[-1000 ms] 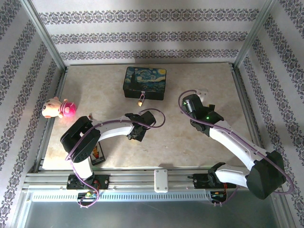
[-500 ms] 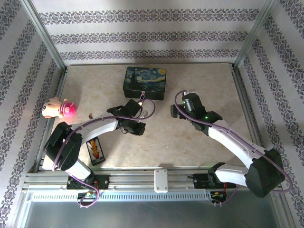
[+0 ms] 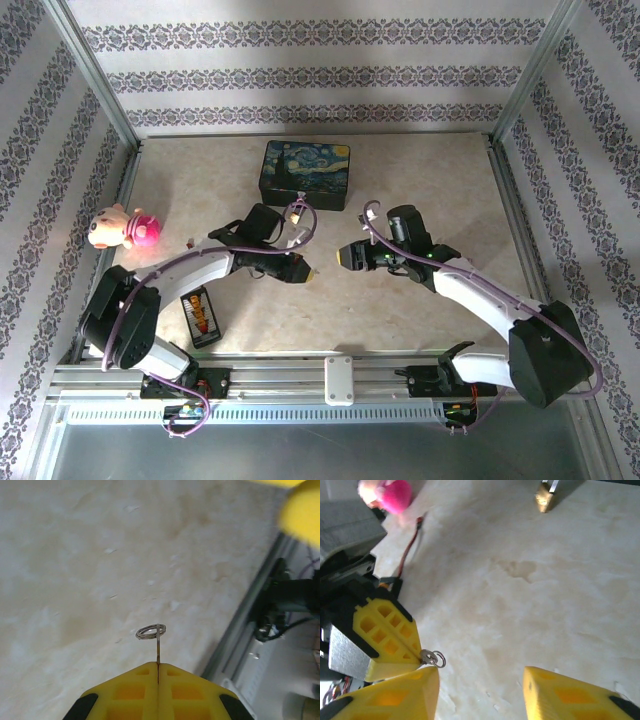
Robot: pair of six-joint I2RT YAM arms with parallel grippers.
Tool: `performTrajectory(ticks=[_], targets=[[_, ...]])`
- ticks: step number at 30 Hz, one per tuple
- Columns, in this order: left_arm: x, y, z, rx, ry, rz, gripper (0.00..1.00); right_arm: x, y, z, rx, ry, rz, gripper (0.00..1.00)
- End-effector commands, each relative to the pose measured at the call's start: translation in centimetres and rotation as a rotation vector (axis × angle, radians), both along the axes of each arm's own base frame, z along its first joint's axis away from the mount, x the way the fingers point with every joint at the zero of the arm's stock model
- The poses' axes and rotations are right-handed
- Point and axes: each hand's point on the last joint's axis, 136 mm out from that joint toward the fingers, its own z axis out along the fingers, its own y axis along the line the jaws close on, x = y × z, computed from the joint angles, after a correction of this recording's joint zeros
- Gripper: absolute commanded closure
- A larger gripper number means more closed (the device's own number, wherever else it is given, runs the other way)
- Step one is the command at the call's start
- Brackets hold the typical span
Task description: Unlock the padlock with the key
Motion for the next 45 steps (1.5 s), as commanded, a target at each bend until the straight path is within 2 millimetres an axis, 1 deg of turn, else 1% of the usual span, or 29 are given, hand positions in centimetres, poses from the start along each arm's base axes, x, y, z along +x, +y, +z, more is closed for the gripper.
performTrajectory(ticks=[1,6,12,16,19,24,32,36,42,45], targets=[[-0.2,-0.9,2.5,-0.100,-0.063,-0.071,1.00,-1.0,1.7,2.0,0.118,-0.010,0.114,0.60],[-0.3,-1.0,3.0,-0.121,-0.059,-0.079,1.00,-1.2,3.0,2.3,0.151,0.016,0.174,0.66],[-0.4,-1.1,3.6,-0.155,-0.063,-0.070,1.00,-1.6,4.2,1.9,0.156,0.035,0.230,0.69],[-0.1,-0.9,3.7,-0.165,-0.060,-0.051,1.00,-1.8,4.6,2.0,0.171,0.040,0.254,0.70],[0.2,-0.8,3.8,-0.176,-0.057,-0.034,1.00,-2.1,4.6,2.1,0.178,0.039,0.263,0.70],[0.4,-1.1,4.3,-0.217,-0.051,-0.029,1.00,-2.5,4.7,2.7,0.205,0.034,0.286,0.70],[0.1,-1.3,5.0,-0.251,-0.056,-0.050,1.00,-2.4,4.5,2.0,0.207,0.047,0.288,0.70],[0.2,-1.3,5.2,-0.262,-0.056,-0.049,1.00,-2.5,4.6,2.5,0.245,0.055,0.314,0.71],[0.5,-1.4,5.9,-0.312,-0.060,-0.041,1.00,-2.7,4.0,2.7,0.296,0.076,0.345,0.75],[0.6,-1.4,6.0,-0.324,-0.056,-0.041,1.00,-2.6,3.4,2.9,0.325,0.092,0.346,0.83]])
